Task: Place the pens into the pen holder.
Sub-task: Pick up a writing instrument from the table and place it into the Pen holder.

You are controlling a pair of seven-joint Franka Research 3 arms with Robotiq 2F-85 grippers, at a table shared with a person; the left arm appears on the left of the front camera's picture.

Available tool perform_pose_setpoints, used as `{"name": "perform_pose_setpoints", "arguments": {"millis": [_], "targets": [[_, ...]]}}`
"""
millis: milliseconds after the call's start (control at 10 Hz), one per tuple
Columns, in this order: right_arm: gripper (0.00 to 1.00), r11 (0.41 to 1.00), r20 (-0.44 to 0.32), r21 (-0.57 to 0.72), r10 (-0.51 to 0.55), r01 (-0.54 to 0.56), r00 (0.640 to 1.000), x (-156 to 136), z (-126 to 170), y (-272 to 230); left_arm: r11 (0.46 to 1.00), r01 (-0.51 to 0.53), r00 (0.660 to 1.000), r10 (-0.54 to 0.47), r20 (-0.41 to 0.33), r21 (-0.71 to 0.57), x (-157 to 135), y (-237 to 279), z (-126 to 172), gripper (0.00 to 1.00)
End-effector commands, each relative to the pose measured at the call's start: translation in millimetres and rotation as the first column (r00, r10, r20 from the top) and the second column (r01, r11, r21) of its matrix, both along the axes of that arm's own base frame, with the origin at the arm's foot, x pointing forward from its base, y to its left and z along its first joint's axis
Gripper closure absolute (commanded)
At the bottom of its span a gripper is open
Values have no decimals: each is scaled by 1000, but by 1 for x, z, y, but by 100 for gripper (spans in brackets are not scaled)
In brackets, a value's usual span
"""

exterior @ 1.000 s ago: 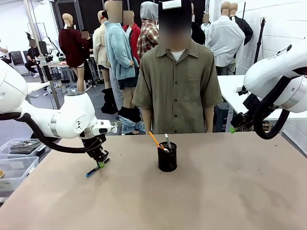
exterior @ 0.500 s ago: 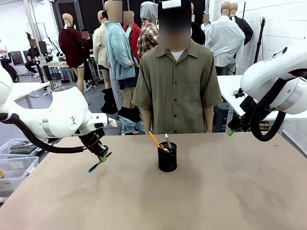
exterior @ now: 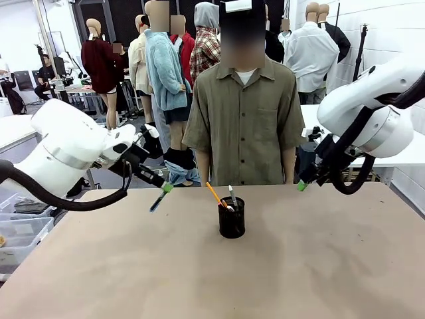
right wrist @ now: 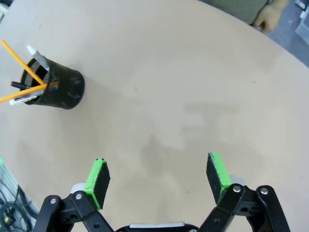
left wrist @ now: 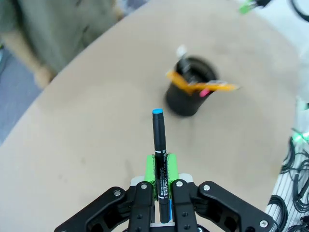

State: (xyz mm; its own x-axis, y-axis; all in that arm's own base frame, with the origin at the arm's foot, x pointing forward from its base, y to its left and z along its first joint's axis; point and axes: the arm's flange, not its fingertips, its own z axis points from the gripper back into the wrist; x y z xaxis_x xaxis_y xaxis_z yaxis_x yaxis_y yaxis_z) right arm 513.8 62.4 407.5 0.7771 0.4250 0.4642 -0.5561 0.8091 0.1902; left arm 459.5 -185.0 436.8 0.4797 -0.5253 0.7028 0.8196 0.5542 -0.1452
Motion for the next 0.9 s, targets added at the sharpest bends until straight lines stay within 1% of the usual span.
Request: {"name": "perform_pose_setpoints", "arguments": {"millis": [0, 100, 200, 400, 500, 600, 700, 800], "targets": [[0, 999, 1, -26, -36, 36, 999, -9, 3, -7, 974, 144, 990, -140, 34, -173, -2, 14, -16, 100], [0, 999, 1, -26, -36, 36, 999, -9, 3, -7, 947, 188, 982, -171, 85, -262, 2, 7, -9, 100], [0, 999, 1, -26, -36, 36, 999, -9, 3, -7, 921, 219, 974, -190, 121, -322, 4, -2, -6, 100], [0, 999, 1, -26, -36, 36, 999, -9, 3, -7, 867, 265, 963, -219, 155, -422, 15, -24, 0, 100], [0, 999, 1, -26, -36, 36, 999, -9, 3, -7, 854, 273, 959, -207, 191, -443, 16, -38, 8, 100], [0, 999, 1, -26, -36, 36, 999, -9, 3, -7, 846, 273, 960, -214, 178, -458, 17, -53, 13, 100], [0, 999, 1, -26, -36, 36, 999, -9, 3, -7, 989, 24, 991, -5, 135, -144, 14, -70, 9, 100], [0, 999, 1, -26, -36, 36, 999, -9, 3, -7, 860, 267, 963, -219, 159, -435, 12, -42, 14, 100]]}}
